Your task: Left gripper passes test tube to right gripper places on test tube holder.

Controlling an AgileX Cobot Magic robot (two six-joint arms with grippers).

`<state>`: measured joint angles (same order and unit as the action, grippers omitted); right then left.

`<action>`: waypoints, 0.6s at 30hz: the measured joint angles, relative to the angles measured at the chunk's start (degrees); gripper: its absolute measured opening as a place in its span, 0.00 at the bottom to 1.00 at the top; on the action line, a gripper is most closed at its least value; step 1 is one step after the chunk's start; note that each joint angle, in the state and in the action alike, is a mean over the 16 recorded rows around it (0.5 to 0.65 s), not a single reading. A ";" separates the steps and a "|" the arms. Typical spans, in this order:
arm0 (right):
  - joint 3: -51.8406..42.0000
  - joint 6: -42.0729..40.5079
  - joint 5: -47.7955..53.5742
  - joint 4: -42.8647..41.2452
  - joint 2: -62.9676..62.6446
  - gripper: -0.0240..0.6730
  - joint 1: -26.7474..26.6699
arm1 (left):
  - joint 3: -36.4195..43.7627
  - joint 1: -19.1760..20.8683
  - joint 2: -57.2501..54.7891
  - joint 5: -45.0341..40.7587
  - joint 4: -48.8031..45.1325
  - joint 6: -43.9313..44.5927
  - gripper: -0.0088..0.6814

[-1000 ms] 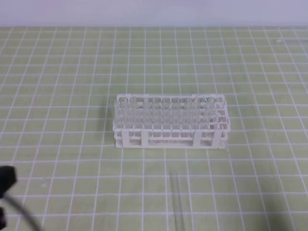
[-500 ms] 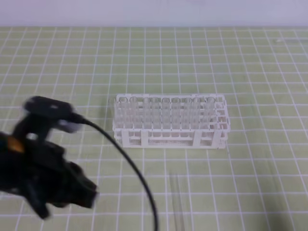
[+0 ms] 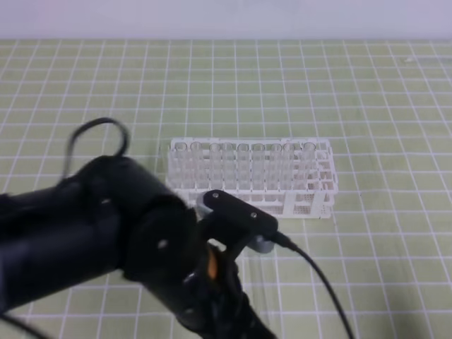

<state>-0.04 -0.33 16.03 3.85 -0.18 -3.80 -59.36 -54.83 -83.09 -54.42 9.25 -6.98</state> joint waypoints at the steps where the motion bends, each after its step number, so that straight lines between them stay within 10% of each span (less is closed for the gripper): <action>1: 0.00 0.00 0.00 0.00 0.00 0.01 0.00 | -0.82 -0.47 -1.28 -0.45 -0.16 -1.07 0.01; 18: 0.00 0.00 0.00 0.00 0.00 0.01 0.00 | -7.45 -1.32 -12.75 -1.09 0.60 -20.61 0.32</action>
<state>-0.04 -0.33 16.03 3.85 -0.18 -3.80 -66.81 -56.15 -95.84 -55.51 9.85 -27.60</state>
